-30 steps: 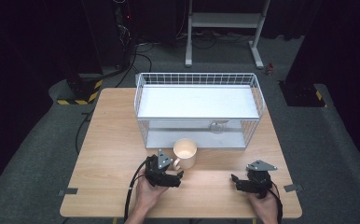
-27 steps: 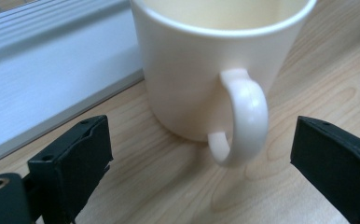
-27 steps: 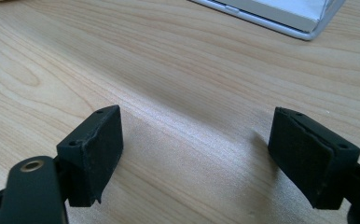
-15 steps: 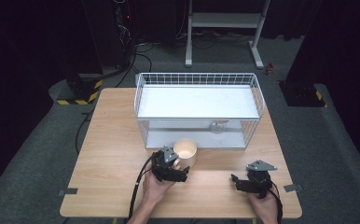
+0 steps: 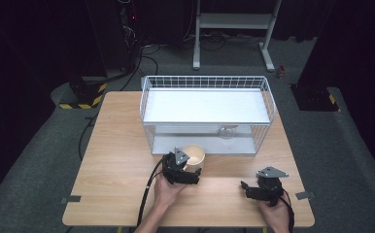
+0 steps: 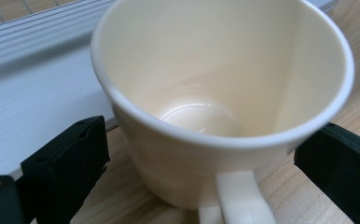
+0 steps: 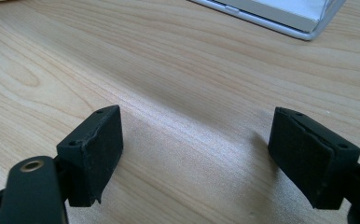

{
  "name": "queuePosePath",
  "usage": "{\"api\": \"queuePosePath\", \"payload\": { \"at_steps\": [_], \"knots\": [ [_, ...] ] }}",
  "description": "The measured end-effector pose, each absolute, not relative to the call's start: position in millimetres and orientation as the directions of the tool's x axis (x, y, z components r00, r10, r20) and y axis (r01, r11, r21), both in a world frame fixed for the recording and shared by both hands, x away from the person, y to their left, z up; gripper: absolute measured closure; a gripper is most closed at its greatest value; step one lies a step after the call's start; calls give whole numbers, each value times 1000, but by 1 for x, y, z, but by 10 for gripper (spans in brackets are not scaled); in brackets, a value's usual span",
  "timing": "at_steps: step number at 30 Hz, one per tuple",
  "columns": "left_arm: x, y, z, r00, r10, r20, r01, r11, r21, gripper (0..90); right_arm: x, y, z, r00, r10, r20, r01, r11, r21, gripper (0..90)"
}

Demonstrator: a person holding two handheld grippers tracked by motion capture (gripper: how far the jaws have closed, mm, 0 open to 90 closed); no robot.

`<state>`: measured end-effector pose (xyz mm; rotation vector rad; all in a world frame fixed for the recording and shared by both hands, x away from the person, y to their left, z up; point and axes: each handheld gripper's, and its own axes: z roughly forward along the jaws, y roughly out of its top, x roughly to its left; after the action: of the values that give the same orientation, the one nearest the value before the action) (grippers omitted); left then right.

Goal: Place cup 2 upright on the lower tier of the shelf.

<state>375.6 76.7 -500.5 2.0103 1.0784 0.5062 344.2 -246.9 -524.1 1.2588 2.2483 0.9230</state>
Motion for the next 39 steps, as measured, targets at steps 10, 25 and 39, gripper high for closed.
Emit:
{"api": "queuePosePath", "payload": {
  "at_steps": [10, 25, 39],
  "knots": [
    [380, 72, -503, 549, 835, -26, 515, -314, 798, 46, 344, -247, -524, -513, 858, -25, 592, 376, 713, 182],
    [385, 65, -506, 544, 839, -7, 498, -316, 807, 73, 344, -247, -524, -513, 858, -26, 592, 376, 713, 181],
    [386, 62, -504, 540, 842, 11, 494, -328, 805, 83, 344, -247, -524, -510, 860, -22, 596, 372, 712, 182]
  ]
}}
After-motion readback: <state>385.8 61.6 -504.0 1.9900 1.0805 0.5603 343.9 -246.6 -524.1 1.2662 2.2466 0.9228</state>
